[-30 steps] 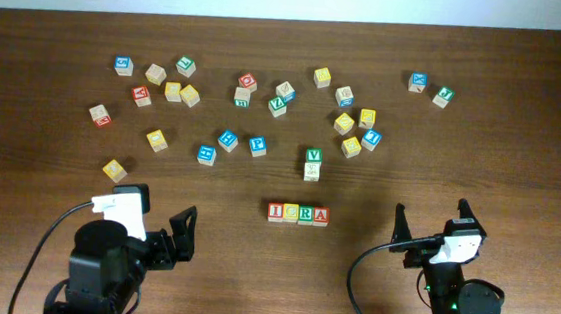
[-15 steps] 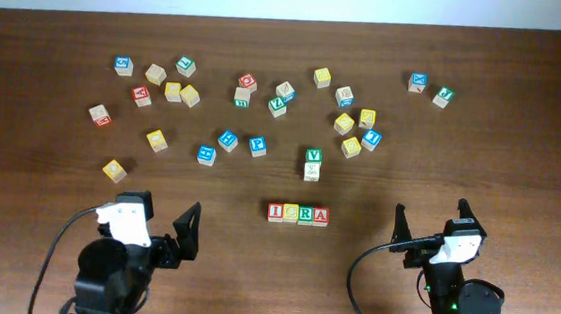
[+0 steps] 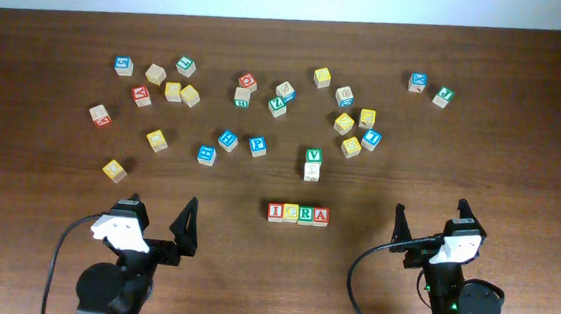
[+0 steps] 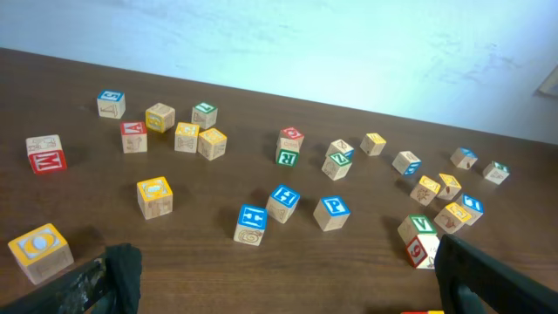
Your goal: Spell out ICRA
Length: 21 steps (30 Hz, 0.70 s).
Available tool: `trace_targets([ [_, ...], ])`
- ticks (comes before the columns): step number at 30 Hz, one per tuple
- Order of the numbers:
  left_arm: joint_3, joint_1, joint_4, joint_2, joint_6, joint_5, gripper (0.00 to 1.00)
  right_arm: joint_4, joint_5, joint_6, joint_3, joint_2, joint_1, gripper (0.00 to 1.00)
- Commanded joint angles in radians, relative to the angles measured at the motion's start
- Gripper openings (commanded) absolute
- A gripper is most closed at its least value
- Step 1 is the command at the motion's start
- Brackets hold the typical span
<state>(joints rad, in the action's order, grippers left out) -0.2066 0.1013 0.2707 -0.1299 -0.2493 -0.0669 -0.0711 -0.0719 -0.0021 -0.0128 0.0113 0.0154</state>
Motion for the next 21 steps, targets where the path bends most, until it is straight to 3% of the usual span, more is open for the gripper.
trace_targets([
  [1,0.054,-0.007,-0.045,0.048,0.02,0.01,0.99,-0.003,0.005,0.006,0.007,-0.007,0.002,0.98],
  [12,0.194,-0.007,-0.391,0.125,0.088,0.007,0.99,-0.003,0.005,0.006,0.007,-0.007,0.002,0.98],
  [21,0.198,-0.008,-0.503,0.125,0.128,0.071,0.99,-0.003,0.005,0.006,0.007,-0.007,0.002,0.98],
])
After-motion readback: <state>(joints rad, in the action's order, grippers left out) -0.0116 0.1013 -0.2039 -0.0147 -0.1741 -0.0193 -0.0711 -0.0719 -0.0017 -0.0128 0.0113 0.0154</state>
